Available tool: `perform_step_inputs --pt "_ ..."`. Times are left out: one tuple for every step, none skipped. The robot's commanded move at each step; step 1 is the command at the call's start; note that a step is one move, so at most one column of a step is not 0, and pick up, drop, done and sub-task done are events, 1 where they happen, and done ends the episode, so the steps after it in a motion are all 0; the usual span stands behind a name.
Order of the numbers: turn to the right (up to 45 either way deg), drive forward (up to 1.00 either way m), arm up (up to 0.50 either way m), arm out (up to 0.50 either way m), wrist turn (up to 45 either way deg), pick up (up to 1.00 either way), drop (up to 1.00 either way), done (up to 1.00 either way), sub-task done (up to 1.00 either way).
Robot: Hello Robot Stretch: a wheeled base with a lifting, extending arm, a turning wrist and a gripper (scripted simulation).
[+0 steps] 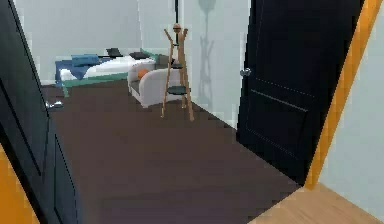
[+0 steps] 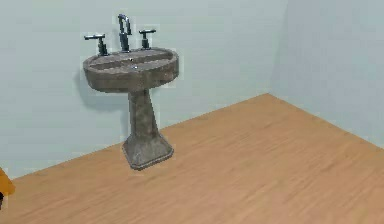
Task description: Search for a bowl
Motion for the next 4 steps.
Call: perform_step_inputs --pt "-6.0 0.00 0.00 0.00 0.0 0.00 0.00 0.00 0.00" --pt "0.0 1.00 0.00 0.00 0.0 0.00 0.00 0.00 0.00" --pt "0.0 0.40 0.00 0.00 0.0 0.00 0.00 0.00 0.00" --pt "-24.0 0.00 0.00 0.00 0.0 0.00 0.00 0.00 0.00"
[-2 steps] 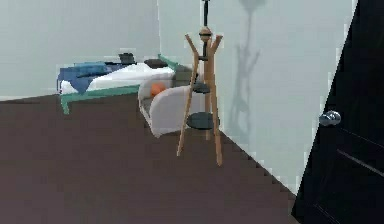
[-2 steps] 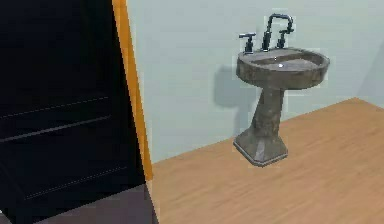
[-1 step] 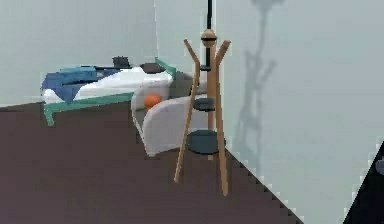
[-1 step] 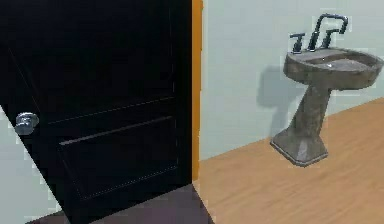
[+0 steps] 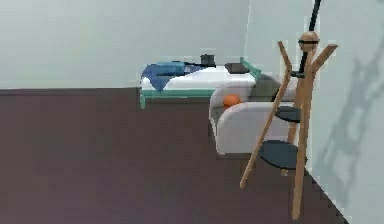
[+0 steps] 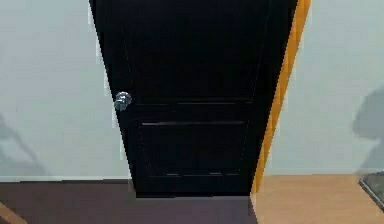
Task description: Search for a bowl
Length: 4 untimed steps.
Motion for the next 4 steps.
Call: perform_step_inputs --pt "0.0 0.45 0.00 0.00 0.0 0.00 0.00 0.00 0.00" --pt "-45.0 0.00 0.00 0.00 0.0 0.00 0.00 0.00 0.00" --pt "-21.0 0.00 0.00 0.00 0.0 0.00 0.00 0.00 0.00" --pt "0.0 1.00 0.00 0.00 0.0 0.00 0.00 0.00 0.00"
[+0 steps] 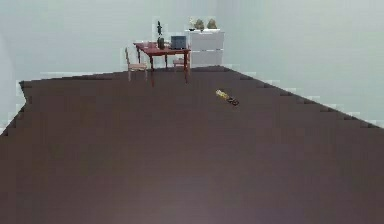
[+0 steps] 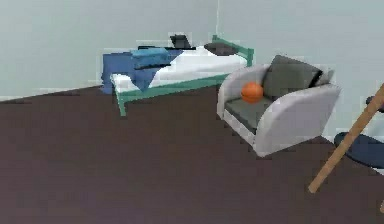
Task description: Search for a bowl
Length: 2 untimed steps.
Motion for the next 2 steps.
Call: perform_step_inputs --pt "0.0 0.15 0.00 0.00 0.0 0.00 0.00 0.00 0.00" --pt "-21.0 0.00 0.00 0.00 0.0 0.00 0.00 0.00 0.00"
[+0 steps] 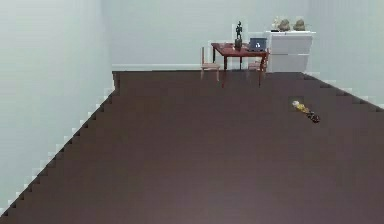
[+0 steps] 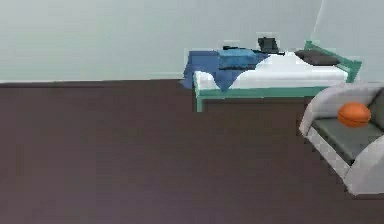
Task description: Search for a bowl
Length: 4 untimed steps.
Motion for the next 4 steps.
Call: perform_step_inputs --pt "0.0 1.00 0.00 0.00 0.0 0.00 0.00 0.00 0.00" --pt "0.0 1.00 0.00 0.00 0.0 0.00 0.00 0.00 0.00" --pt "0.0 1.00 0.00 0.00 0.0 0.00 0.00 0.00 0.00" --pt "0.0 1.00 0.00 0.00 0.0 0.00 0.00 0.00 0.00"
